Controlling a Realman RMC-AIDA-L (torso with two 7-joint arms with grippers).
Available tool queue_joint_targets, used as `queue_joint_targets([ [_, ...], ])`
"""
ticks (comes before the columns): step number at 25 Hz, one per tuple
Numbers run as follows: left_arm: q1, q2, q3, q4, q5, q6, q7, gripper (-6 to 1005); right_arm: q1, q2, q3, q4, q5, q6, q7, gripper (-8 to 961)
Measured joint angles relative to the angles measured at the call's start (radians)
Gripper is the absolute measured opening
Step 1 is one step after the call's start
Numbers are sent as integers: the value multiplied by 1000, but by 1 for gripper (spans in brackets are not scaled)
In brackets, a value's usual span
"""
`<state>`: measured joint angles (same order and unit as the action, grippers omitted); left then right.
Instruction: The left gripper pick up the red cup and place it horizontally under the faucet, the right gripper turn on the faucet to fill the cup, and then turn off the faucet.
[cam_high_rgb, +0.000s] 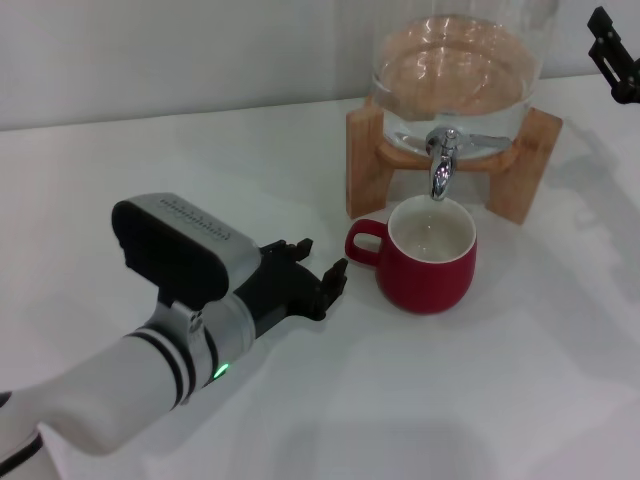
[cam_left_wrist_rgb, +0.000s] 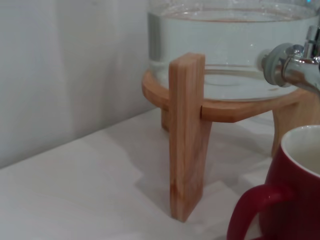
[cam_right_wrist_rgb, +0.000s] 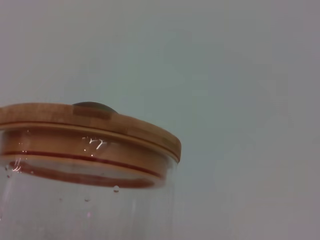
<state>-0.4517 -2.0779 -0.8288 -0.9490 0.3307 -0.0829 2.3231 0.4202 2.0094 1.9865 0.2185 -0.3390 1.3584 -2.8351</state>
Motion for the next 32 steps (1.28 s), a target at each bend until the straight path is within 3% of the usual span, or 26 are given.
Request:
queue_joint_targets([
  [5, 115, -1, -49, -87, 156, -15, 1, 501, -3, 0, 0, -1, 0, -11, -7, 617],
  [9, 168, -2, -72, -127, 206, -40, 1, 507, -3, 0, 0, -1, 1, -20, -9, 617],
  [14, 257, -2, -130, -185, 256, -156, 23, 516, -12, 0, 2, -1, 5, -19, -9, 617],
  [20, 377, -10, -272, -234, 256, -340, 154, 526, -35, 0, 9, 9, 13, -4, -10, 617],
  [23, 382, -11, -311, -237, 255, -355, 174, 531, -53, -2, 10, 12, 34, 16, -10, 617],
  [32, 375, -12, -539, -233, 253, -367, 196, 545, -96, -4, 11, 13, 101, 102, 0, 617],
])
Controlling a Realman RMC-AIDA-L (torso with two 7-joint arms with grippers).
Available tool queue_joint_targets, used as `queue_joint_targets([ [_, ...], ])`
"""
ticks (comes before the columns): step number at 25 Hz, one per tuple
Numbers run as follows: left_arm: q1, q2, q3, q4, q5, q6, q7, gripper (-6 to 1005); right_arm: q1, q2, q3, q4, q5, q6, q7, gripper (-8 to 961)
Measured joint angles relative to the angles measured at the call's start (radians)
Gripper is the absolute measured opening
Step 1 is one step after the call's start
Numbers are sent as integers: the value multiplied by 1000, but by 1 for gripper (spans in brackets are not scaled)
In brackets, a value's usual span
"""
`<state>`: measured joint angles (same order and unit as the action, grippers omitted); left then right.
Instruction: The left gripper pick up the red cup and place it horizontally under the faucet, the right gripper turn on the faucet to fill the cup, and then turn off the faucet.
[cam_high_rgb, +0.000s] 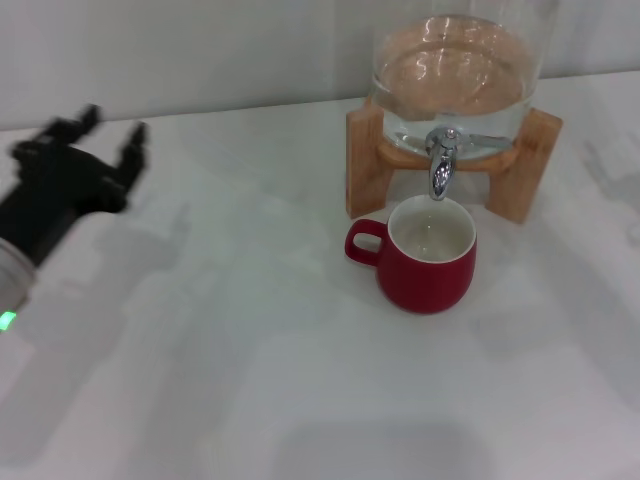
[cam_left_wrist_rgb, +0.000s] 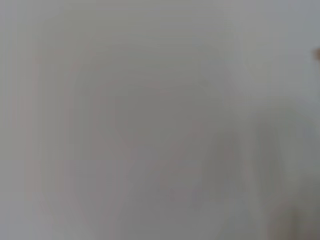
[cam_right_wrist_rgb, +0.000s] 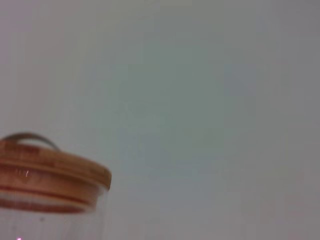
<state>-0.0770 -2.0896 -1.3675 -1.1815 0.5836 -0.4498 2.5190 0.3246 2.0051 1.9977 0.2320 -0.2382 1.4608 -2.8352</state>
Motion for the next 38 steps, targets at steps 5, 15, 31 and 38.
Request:
queue_joint_targets([
  [5, -23, -1, -102, 26, -74, -28, 0, 554, -27, 1, -3, -10, 1, 75, 29, 617],
  [15, -41, -1, -235, 187, -263, -358, 47, 570, -65, -1, -115, -31, -10, 167, 54, 617],
  [31, -88, 3, -251, 503, -538, -728, 279, 597, -70, -5, -387, -26, -30, 225, 68, 617],
  [38, -102, 4, -255, 535, -541, -727, 279, 627, -37, -4, -406, -30, -81, 199, 73, 617],
])
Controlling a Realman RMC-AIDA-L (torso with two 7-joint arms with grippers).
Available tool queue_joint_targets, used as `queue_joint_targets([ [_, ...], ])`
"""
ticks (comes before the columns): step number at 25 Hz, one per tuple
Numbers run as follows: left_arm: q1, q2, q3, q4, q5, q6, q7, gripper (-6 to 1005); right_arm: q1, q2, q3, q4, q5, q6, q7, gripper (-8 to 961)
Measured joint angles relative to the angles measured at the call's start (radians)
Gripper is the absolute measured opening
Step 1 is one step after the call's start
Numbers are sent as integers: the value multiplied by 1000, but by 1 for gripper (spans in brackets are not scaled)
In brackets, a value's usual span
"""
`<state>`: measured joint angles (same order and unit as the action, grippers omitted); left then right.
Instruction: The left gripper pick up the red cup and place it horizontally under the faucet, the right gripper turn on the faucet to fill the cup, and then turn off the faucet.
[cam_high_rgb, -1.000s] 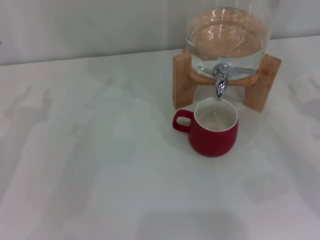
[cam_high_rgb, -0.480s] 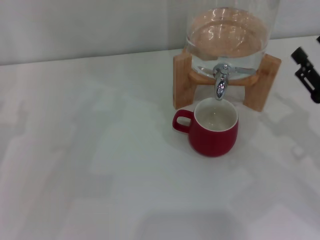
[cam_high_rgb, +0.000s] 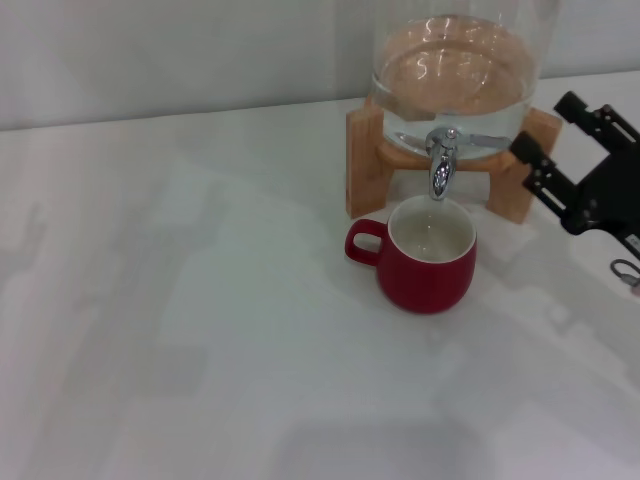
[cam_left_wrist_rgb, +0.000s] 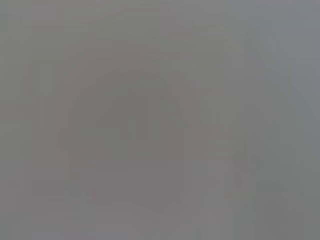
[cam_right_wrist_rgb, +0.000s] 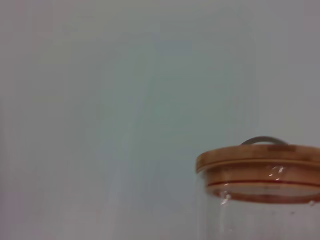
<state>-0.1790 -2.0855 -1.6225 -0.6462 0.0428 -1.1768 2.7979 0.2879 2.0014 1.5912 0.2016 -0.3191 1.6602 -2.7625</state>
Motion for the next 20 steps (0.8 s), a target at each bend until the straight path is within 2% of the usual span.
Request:
queue_joint_targets([
  [6, 6, -1, 8, 1, 5, -20, -6, 747, 34, 0, -12, -3, -19, -46, 1, 617],
  [12, 9, -2, 11, 3, 12, -42, -7, 747, 50, 0, -13, -2, -20, -94, -4, 617],
  [20, 12, -4, 12, 3, 12, -52, -8, 747, 52, -12, -11, -1, -21, -131, -7, 617],
])
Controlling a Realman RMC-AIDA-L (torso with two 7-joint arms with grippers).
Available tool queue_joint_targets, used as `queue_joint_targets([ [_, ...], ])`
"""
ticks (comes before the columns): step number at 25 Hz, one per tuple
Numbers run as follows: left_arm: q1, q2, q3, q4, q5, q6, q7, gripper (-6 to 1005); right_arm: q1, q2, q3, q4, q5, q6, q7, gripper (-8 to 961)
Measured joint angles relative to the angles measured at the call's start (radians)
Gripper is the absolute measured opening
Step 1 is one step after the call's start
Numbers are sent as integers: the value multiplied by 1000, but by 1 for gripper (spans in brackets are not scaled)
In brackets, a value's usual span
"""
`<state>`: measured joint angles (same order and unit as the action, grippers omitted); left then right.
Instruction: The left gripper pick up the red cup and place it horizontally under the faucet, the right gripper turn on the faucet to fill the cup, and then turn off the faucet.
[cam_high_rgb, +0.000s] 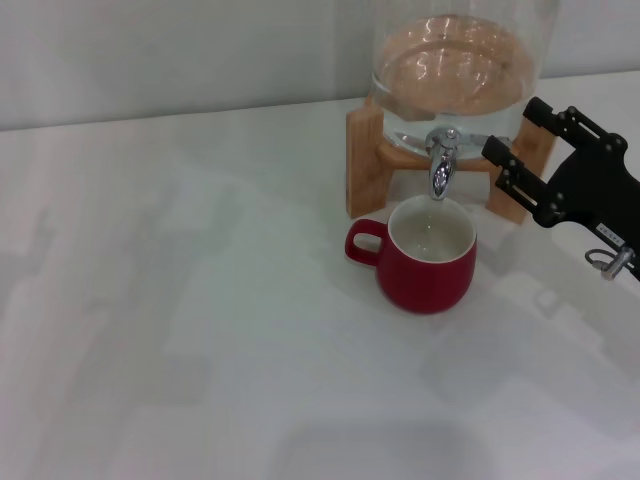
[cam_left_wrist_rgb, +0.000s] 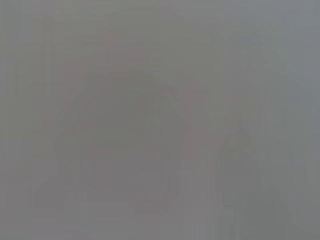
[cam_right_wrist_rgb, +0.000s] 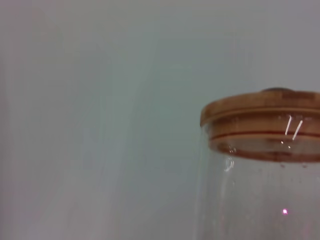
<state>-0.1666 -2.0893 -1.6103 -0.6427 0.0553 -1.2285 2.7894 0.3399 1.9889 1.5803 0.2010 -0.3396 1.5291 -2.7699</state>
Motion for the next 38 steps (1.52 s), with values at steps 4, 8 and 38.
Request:
queue_joint_targets([
  [4, 2, 0, 3, 0, 0, -3, -1, 747, 3, -1, -2, 0, 0, -25, -5, 617],
  [8, 3, 1, 9, 0, 0, -5, -1, 747, 4, -1, -2, -4, 0, -29, -8, 617],
  [38, -7, 5, 7, -9, 0, -5, -1, 748, -4, -13, -3, -2, -98, -37, -4, 617],
])
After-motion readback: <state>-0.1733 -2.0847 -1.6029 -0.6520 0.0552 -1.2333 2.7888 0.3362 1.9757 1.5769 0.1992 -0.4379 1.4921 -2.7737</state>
